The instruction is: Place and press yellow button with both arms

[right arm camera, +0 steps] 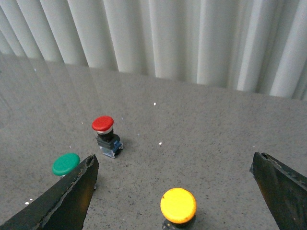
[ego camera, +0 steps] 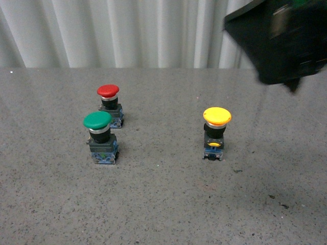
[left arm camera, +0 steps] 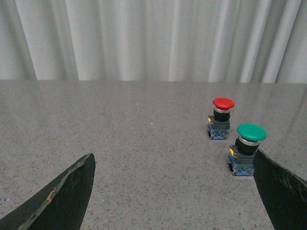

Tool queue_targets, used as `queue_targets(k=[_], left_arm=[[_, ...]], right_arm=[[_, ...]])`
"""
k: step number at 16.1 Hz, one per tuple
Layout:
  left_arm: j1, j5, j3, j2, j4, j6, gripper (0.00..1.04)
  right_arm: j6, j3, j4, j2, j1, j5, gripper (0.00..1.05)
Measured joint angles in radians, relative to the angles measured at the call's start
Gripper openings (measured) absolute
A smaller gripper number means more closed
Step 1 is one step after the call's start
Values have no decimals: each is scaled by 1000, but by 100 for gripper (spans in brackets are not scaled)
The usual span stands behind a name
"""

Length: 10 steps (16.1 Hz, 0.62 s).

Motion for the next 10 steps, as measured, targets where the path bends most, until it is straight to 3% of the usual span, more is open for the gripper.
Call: queue_targets(k=[3, 4, 5, 10], left_arm=[[0, 0, 0, 0, 0, 0, 98], [0, 0, 0, 0, 0, 0, 98], [0, 0, 0, 0, 0, 0, 98], [0, 0, 0, 0, 0, 0, 98]], right_arm=[[-20, 105, 1, 215, 48, 26, 98], [-23, 118, 1, 240, 53, 33, 90], [-40, 131, -3, 278, 55, 45, 62], [-50, 155, -58, 302, 55, 46, 1]])
